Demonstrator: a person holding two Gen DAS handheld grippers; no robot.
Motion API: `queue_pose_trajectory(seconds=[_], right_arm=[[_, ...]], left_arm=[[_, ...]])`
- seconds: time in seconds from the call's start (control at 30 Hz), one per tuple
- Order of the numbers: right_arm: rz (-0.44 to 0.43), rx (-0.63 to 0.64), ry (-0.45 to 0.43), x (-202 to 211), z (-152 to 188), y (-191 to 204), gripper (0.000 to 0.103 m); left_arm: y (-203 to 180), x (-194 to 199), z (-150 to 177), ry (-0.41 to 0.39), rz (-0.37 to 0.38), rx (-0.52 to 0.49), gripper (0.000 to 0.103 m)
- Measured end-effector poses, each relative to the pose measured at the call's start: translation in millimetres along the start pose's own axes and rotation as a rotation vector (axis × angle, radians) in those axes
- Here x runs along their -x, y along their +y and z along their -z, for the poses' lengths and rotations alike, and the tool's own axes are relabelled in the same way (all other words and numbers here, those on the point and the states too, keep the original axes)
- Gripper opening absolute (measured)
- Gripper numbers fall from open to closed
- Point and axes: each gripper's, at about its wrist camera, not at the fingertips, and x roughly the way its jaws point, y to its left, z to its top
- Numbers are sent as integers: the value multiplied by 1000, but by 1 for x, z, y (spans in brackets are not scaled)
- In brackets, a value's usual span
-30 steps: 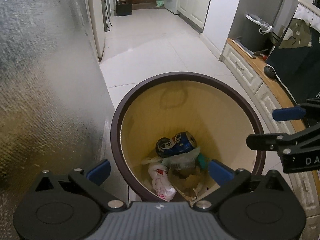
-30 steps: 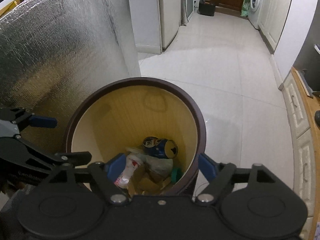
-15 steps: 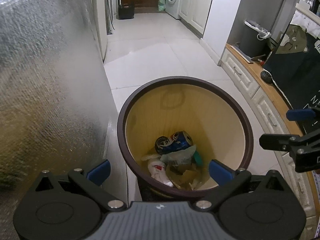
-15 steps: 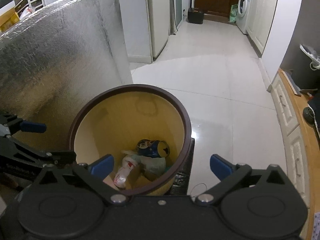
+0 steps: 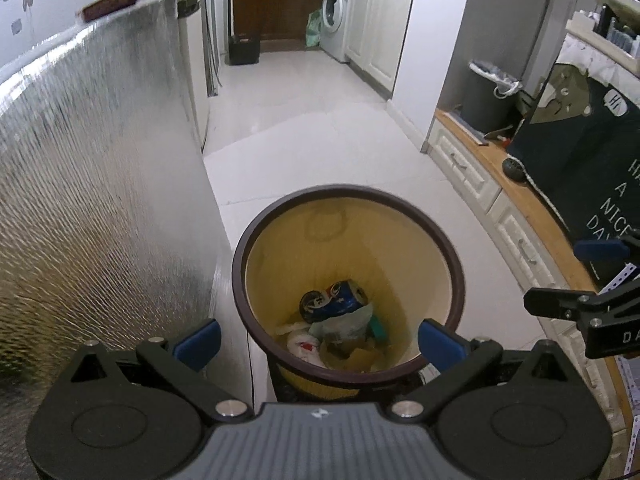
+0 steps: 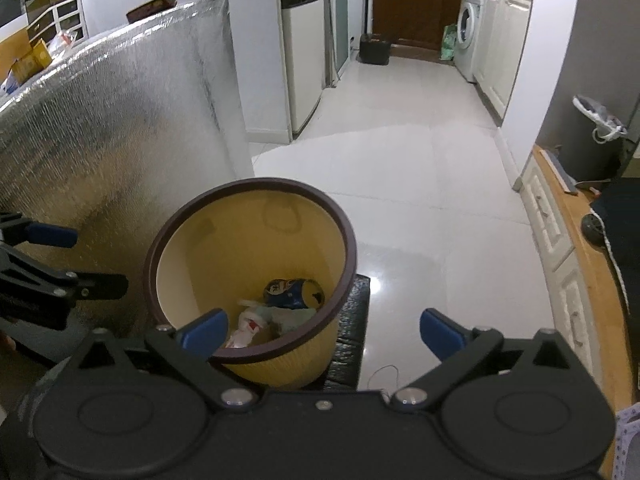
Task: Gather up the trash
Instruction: 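Move both open tools back from the bin toward the table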
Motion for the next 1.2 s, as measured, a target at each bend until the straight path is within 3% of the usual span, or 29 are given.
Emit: queue_pose_trajectory(seconds=[0.33, 0.7, 1.2], right_arm=[[17, -39, -103, 52, 5, -9, 103], [34, -32, -262, 112, -1, 1, 103], [-43, 13, -511, 151, -45, 66, 103]], left_arm=[[-14, 40, -3, -89, 27, -34, 103], [-16, 109, -16, -272, 38, -78, 103], [36, 189, -18, -443, -29, -72, 103]])
